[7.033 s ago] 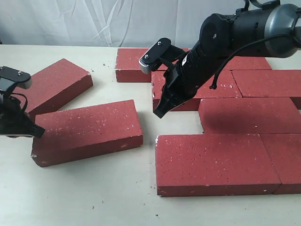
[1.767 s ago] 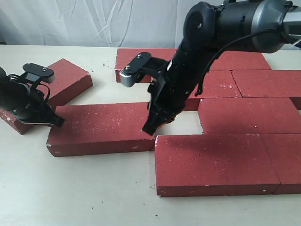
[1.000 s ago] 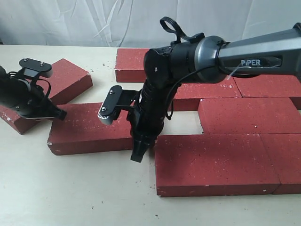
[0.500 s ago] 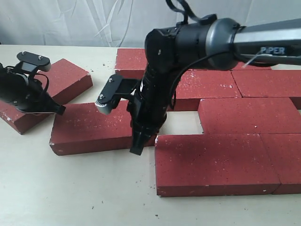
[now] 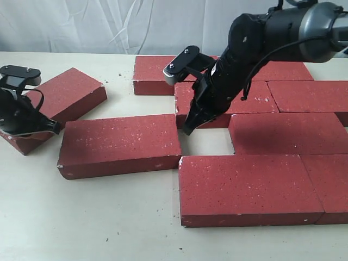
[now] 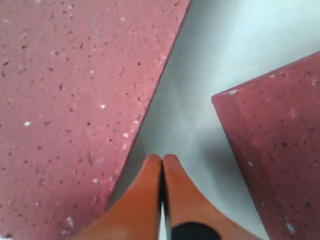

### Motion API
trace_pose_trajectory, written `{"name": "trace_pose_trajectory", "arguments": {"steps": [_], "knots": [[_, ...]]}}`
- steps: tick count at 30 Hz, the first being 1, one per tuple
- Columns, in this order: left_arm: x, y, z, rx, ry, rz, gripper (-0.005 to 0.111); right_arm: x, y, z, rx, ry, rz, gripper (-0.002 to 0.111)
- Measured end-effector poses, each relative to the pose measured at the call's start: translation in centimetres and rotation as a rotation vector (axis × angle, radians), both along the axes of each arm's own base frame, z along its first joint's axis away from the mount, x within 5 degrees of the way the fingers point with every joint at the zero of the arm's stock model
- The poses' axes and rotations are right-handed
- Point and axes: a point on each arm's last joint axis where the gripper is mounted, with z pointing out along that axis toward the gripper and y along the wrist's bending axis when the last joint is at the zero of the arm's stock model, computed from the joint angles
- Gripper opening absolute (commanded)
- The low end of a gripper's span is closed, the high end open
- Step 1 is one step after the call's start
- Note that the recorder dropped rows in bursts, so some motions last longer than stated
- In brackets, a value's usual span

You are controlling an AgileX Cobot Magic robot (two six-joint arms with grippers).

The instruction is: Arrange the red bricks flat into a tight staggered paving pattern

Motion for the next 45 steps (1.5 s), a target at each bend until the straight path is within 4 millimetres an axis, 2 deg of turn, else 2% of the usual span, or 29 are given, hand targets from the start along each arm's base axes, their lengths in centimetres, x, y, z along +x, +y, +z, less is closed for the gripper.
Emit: {"name": "trace_pose_trajectory", "arguments": {"steps": [6,9,20,26,33,39,41,45], "knots": [[0.3,-0.9,-1.3,0.007,0.006,-0.021,0.0,1.0,0.4,-2.4,0.003,-0.016,-0.018,-0.001],[0.9,-1.2,-1.8,0.001,-0.002,-0.011,0.0,1.1,0.5,-2.6,0.006,-0.024,-0.02,-0.001],[1.7,-3.4,-1.5,0.015,-0.101,-0.044,0.0,1.2,0.5,-2.5,0.012,-0.039,-0.023,-0.001],[2.0,-3.5,-1.4,0.019,-0.131,-0.036,0.0,1.3,0.5,-2.5,0.014,-0.043,-0.024,-0.001],[2.5,-3.6,-2.6,0.024,-0.125,-0.023,0.0,1.3,0.6,-2.5,0.019,-0.046,-0.027,-0.001],[2.5,-3.7,-2.5,0.022,-0.119,-0.028,0.0,1.3,0.7,-2.5,0.033,-0.037,-0.039,-0.001],[2.5,-3.7,-2.5,0.022,-0.119,-0.028,0.0,1.4,0.7,-2.8,0.032,-0.044,-0.031,-0.001],[2.5,-3.7,-2.5,0.022,-0.119,-0.028,0.0,1.7,0.9,-4.8,0.009,-0.032,-0.012,-0.001]]}}
